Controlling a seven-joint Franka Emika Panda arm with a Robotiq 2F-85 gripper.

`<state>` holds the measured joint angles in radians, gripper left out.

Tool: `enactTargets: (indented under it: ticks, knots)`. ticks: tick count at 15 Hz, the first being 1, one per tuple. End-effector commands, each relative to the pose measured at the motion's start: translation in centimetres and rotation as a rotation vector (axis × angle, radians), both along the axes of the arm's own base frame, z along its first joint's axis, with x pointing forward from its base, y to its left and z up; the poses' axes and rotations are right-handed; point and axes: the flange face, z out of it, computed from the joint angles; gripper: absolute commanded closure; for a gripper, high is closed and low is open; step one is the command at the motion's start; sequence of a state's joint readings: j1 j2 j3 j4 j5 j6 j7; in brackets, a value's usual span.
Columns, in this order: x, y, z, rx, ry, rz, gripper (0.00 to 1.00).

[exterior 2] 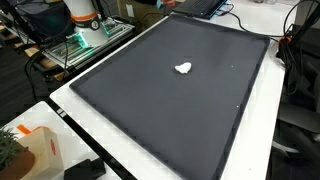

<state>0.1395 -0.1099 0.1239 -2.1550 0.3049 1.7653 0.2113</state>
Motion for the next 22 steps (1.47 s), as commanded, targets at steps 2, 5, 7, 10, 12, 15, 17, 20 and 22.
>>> enactTargets:
  ticks: [2, 5, 7, 10, 12, 15, 17, 20, 22]
  knots:
    - [-0.06, -0.15, 0.22, 0.006, 0.015, -0.010, 0.66]
    - [-0.08, -0.17, 0.30, 0.006, 0.016, -0.007, 0.66]
    - [-0.01, -0.03, 0.17, 0.006, 0.019, -0.010, 0.66]
    - [0.04, -0.14, 0.09, 0.002, 0.023, -0.014, 0.08]
    - [0.08, -0.17, 0.03, 0.002, 0.024, -0.015, 0.15]
    - [0.05, -0.25, 0.16, 0.002, 0.017, -0.018, 0.46]
    - [0.10, -0.21, 0.24, 0.002, 0.015, -0.017, 0.64]
    - [0.15, -0.31, 0.41, 0.004, 0.011, -0.021, 0.73]
    - [0.15, -0.40, 0.46, 0.011, 0.010, -0.021, 0.78]
